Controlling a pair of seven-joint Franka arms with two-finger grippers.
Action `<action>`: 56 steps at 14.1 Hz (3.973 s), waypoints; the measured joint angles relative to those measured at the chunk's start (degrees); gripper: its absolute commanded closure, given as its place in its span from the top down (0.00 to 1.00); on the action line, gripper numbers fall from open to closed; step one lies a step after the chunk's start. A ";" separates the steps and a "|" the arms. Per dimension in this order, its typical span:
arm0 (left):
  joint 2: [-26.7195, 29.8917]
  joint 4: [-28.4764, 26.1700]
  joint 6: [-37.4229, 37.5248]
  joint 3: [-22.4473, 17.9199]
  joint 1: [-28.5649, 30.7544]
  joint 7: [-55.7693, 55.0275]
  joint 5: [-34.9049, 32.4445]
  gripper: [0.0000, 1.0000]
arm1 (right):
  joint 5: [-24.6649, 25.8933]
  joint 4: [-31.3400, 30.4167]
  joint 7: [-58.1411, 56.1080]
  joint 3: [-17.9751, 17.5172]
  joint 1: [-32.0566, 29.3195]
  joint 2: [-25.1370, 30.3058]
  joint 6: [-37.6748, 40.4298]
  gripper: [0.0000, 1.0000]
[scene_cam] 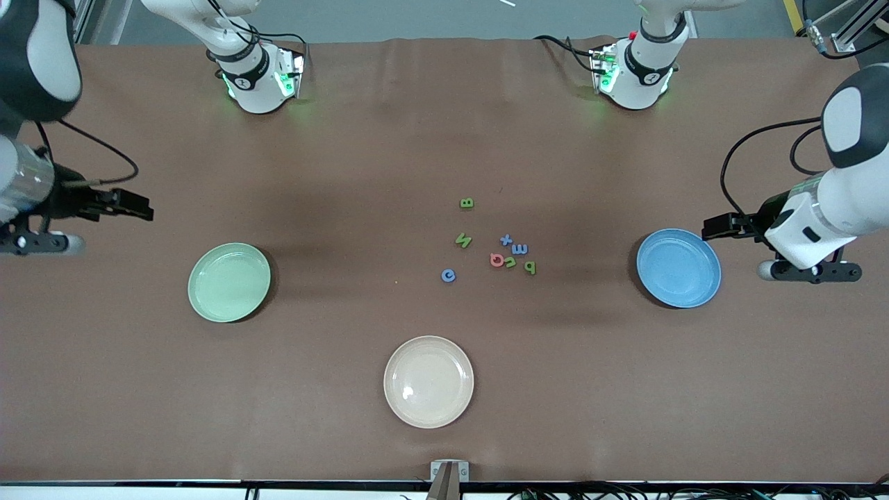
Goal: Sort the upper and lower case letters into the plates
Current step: 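Raise both grippers from rest and swing them out over the table, then lower both grippers toward the pile of foam letters, then grasp the green b with the left gripper while the right gripper grasps the blue letter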
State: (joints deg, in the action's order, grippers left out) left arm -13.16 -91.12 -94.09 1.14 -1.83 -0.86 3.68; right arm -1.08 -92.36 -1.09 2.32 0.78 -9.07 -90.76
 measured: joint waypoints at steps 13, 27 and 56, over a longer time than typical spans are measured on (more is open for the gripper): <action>-3.22 -0.36 -3.53 2.55 -9.35 -19.41 3.28 0.99 | -6.65 -3.10 55.57 -0.88 25.12 -11.80 -21.64 1.00; -17.16 -8.92 -30.20 2.53 -22.40 -27.35 3.28 0.82 | -6.51 5.37 85.31 -0.56 39.38 -30.71 -36.41 1.00; -23.20 -14.84 -45.29 2.40 -25.45 -29.18 -5.25 0.70 | 0.05 21.04 90.59 0.88 41.75 -44.12 -36.33 0.00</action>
State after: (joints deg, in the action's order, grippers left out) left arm -36.36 -105.96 -139.39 3.54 -27.27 -30.04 -1.58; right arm -1.03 -71.32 89.50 3.21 42.53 -53.19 -127.10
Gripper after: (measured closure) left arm 0.282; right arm 0.656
